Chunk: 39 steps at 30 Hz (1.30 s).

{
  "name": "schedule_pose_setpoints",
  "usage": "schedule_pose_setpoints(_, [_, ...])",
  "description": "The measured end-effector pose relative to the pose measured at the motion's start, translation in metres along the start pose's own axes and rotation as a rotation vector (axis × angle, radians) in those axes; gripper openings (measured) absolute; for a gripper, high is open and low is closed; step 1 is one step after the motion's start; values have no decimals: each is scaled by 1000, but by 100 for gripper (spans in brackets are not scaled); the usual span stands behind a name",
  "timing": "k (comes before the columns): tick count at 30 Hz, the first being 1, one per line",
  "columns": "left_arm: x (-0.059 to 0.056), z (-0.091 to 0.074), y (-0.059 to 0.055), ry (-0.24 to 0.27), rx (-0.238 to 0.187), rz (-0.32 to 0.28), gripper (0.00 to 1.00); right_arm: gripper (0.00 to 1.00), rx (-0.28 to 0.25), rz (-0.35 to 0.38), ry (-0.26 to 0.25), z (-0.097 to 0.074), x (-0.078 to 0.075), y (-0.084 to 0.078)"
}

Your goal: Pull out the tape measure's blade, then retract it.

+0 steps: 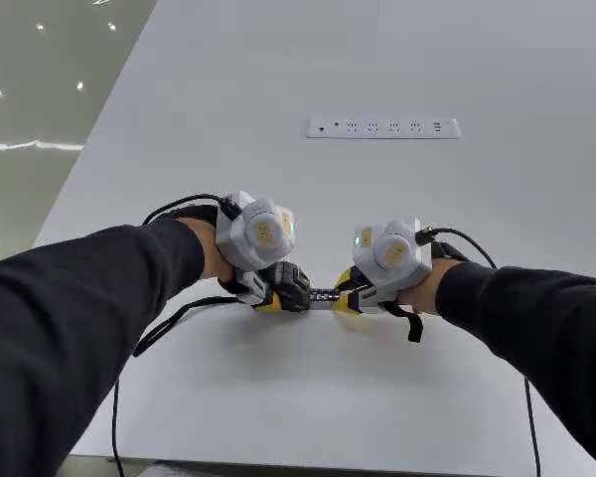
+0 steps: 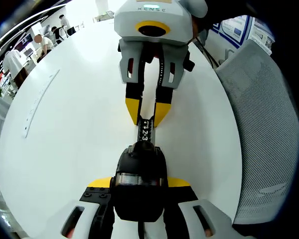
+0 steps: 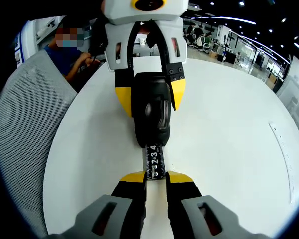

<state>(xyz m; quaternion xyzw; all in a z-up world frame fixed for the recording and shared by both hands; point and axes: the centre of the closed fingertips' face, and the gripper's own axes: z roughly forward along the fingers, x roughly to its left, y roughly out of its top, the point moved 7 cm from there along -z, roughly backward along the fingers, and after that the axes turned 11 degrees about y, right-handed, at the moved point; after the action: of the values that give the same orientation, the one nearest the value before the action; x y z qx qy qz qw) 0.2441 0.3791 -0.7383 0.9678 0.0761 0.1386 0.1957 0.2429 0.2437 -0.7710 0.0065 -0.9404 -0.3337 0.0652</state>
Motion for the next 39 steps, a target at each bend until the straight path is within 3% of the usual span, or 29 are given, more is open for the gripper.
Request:
schedule_pose_setpoints(17, [-1,0,1,5,6,1,34,10,15,12,-6,-19,2,-23])
schedule_pose_setpoints(39, [-3,0,2,13,5,-1,34,10,20,28,-13,-33,4,-38])
